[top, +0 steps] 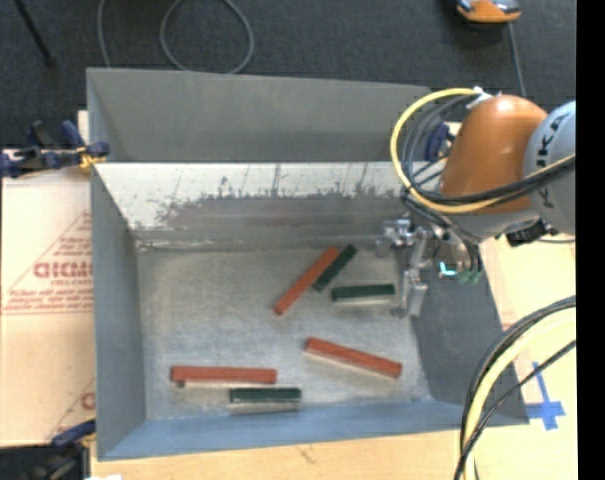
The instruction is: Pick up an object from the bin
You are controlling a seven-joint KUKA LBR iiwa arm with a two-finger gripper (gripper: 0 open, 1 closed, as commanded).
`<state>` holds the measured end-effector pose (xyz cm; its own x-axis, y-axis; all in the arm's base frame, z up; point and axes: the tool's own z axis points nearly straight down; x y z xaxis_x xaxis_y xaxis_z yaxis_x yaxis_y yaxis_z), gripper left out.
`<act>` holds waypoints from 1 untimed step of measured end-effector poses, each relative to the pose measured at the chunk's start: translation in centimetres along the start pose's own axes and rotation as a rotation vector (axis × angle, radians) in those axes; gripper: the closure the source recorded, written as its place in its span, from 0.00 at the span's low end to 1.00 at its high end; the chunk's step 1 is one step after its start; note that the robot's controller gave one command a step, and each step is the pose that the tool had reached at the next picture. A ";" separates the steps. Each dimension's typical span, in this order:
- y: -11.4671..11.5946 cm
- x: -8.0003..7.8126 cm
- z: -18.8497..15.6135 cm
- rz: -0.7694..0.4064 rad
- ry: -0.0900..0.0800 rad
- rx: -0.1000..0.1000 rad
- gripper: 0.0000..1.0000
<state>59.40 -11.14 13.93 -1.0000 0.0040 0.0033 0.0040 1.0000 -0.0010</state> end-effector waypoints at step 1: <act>0.5 -0.8 7.2 -0.024 -0.005 0.000 0.00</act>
Offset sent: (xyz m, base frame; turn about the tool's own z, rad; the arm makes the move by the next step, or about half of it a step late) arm 0.0071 0.0061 -0.0693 -0.0283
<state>60.14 -10.65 6.72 -0.9998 -0.0197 -0.0016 -0.0197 0.9998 -0.0011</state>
